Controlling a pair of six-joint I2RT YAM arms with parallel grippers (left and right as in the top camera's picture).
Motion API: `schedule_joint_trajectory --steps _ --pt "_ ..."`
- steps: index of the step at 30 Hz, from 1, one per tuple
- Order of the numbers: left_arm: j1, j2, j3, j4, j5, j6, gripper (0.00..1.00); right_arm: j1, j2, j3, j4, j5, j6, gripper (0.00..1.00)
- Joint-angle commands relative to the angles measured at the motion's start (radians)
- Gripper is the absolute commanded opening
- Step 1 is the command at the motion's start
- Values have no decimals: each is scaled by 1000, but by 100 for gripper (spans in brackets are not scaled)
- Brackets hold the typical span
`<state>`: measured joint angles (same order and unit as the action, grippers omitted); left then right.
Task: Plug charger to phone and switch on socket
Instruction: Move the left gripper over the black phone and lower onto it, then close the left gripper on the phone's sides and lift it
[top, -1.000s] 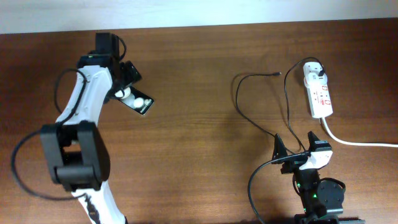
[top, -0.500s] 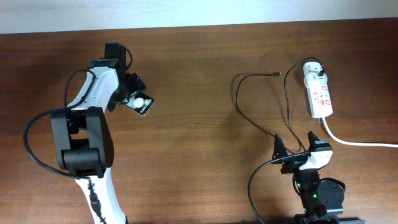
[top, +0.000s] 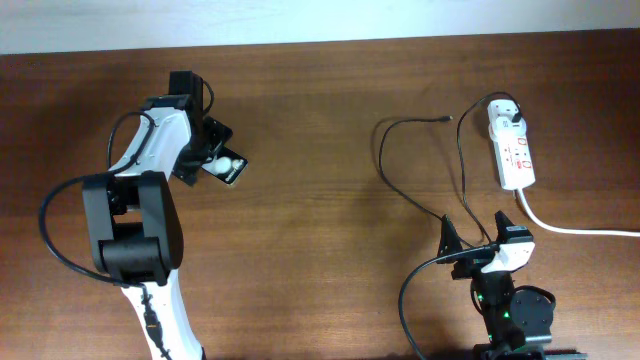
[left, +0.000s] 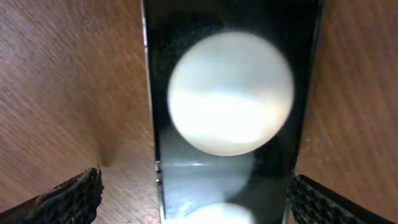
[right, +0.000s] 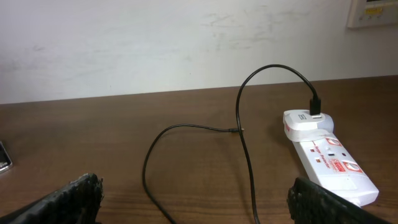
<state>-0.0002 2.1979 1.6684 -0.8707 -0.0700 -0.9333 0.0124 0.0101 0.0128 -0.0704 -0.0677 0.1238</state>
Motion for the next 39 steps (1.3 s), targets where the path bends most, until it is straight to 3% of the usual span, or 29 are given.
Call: schedule_joint_trajectory --steps 1,9,18,22,27,39 --pt "2 11 13 31 29 -46 99 -6 -6 -7 -2 5 1 99" --pt "0 71 13 76 34 -46 100 -6 -6 -7 -2 5 1 99" --pt "-30 159 13 72 48 32 80 -6 -6 -7 -2 5 1 99" --pt "-39 159 13 69 37 69 82 -6 -6 -7 -2 5 1 99" --pt "-56 159 13 66 36 98 100 -6 -6 -7 -2 5 1 99" --pt "-72 160 -2 59 -6 146 99 -6 -6 -7 -2 5 1 99"
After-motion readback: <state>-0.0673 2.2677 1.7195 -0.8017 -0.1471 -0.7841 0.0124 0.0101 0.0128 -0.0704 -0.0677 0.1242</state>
